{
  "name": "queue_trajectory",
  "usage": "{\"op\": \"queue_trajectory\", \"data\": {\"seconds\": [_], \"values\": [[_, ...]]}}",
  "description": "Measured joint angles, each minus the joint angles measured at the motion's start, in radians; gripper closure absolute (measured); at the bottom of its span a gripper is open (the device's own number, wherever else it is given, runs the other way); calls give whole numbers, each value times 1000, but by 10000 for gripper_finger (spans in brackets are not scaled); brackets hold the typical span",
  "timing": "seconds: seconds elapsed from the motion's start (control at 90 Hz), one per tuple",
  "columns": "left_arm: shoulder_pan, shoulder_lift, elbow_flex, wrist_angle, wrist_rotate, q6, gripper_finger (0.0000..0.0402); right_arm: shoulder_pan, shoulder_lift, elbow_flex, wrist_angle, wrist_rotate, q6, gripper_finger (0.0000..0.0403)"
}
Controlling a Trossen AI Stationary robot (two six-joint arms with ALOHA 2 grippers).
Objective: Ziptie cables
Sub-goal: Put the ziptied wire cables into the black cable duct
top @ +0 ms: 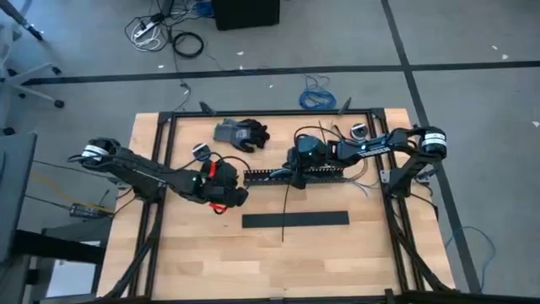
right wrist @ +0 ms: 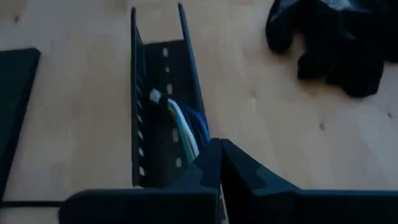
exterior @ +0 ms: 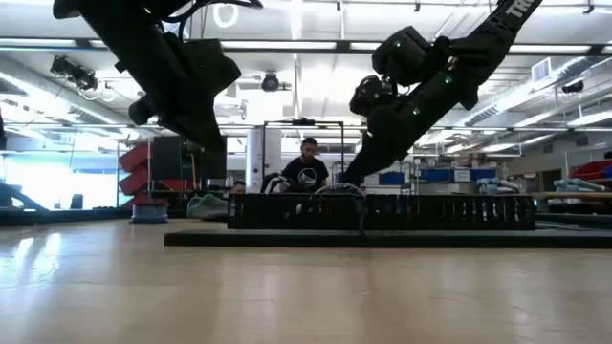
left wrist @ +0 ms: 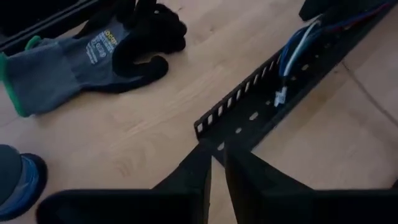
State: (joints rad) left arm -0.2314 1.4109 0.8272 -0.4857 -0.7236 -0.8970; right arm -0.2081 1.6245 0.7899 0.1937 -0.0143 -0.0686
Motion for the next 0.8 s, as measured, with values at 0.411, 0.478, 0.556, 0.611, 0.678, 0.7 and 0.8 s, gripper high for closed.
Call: {"op": "queue_trajectory", "data": {"seconds": [0.411,0.478,0.556,0.611,0.678,0.7,0.8], "values": [[0,0,0,-3,2,2,367,23,10,15,-65,-6,12,403],[-1,0,0,1,2,2,367,33,11,14,-64,-4,13,403],[-1,0,0,1,2,2,367,49,11,14,-64,-6,18,403],[-1,0,0,3,2,2,367,57,14,14,-65,-7,23,403],[-1,0,0,2,2,2,367,60,37,14,-58,-8,28,403],[-2,0,0,3,2,2,367,60,45,13,-65,-8,32,403],[-9,1,0,4,2,2,367,58,104,14,-41,-5,41,403]]}}
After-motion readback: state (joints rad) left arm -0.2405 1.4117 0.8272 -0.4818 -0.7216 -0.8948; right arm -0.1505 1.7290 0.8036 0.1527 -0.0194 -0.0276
